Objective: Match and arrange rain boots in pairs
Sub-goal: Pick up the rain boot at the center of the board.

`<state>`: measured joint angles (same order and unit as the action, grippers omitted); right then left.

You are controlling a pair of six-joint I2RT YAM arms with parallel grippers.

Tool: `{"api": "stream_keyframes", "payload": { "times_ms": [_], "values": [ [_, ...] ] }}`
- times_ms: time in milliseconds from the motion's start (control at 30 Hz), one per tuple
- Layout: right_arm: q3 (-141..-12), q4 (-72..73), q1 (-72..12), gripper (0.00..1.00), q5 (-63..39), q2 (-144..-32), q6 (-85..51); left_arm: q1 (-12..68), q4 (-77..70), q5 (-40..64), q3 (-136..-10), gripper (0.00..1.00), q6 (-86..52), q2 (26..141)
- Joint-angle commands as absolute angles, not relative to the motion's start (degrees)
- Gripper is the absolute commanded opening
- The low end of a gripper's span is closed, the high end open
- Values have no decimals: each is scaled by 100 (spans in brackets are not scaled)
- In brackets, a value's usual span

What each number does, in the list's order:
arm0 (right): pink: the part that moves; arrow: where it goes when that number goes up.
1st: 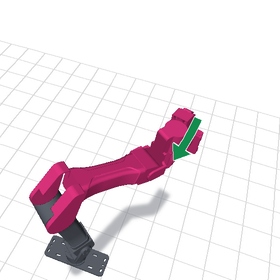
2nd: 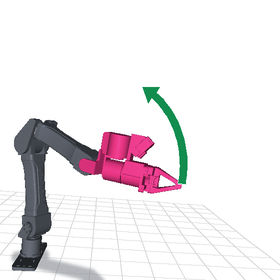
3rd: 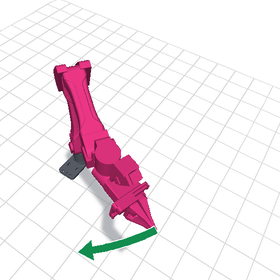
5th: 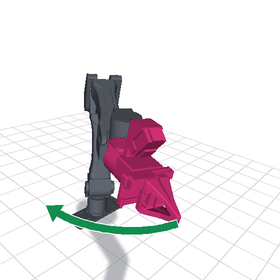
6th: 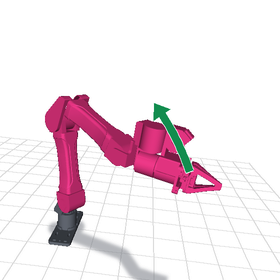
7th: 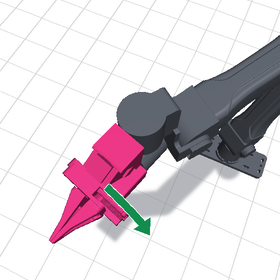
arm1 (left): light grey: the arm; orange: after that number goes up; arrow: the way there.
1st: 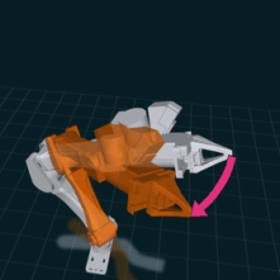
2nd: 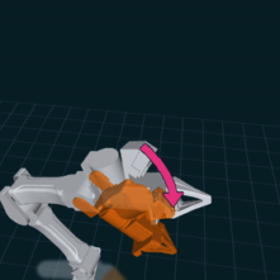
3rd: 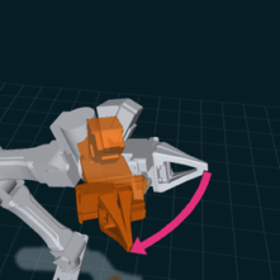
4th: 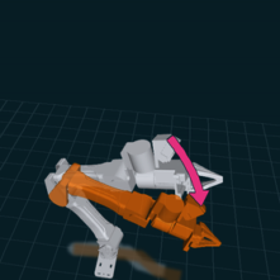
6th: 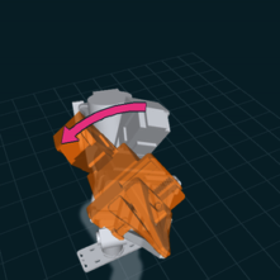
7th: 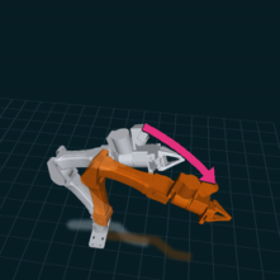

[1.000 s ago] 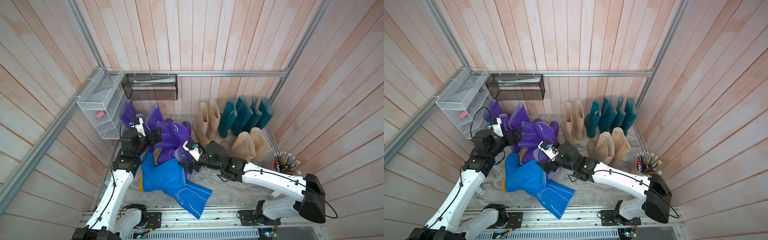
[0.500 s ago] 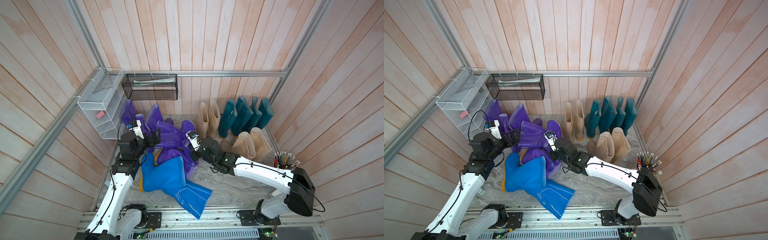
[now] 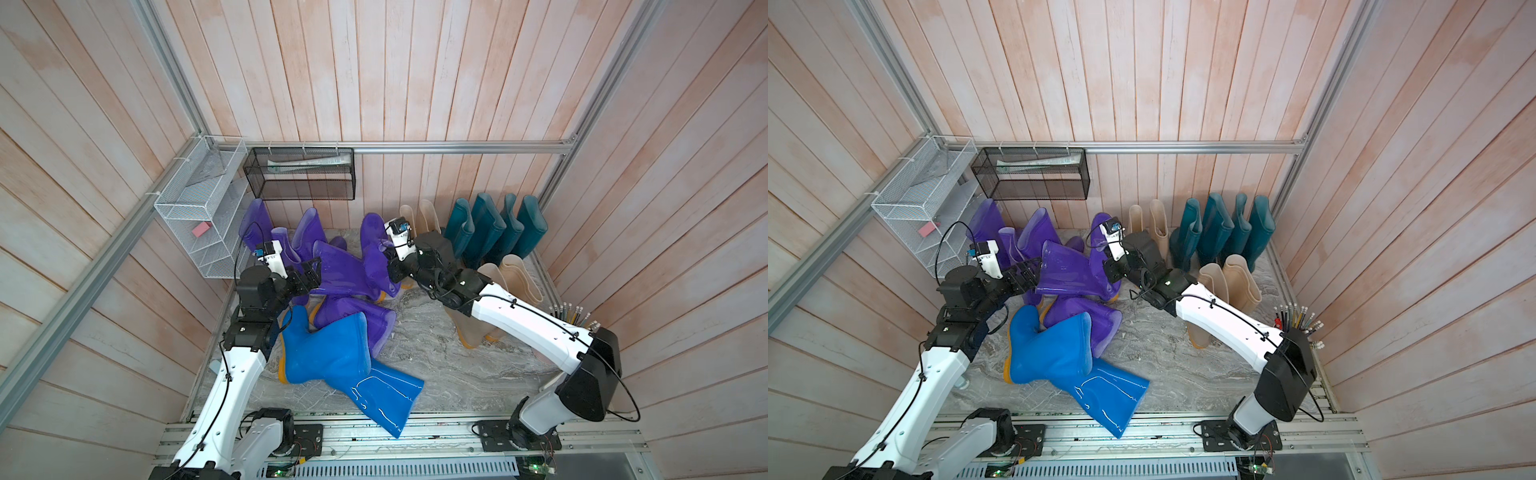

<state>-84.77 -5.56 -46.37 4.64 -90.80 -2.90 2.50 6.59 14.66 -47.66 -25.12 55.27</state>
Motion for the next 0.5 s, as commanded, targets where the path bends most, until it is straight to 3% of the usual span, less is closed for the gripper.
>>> {"api": "stream_keyframes", "payload": {
  "times_ms": [0, 233, 467],
  "values": [
    [-9124, -379, -4498, 0, 267, -9147, -10, 205, 604, 1491, -4675, 100, -2484, 5480],
    [-9313, -839, -4566, 0, 182, -8732, 192, 207, 1260, 663, -4790, 100, -2655, 5563],
    [-8601, -1252, -4622, 0, 114, -7609, 104, 211, 1285, 946, -4331, 100, -3109, 5405]
  ]
}}
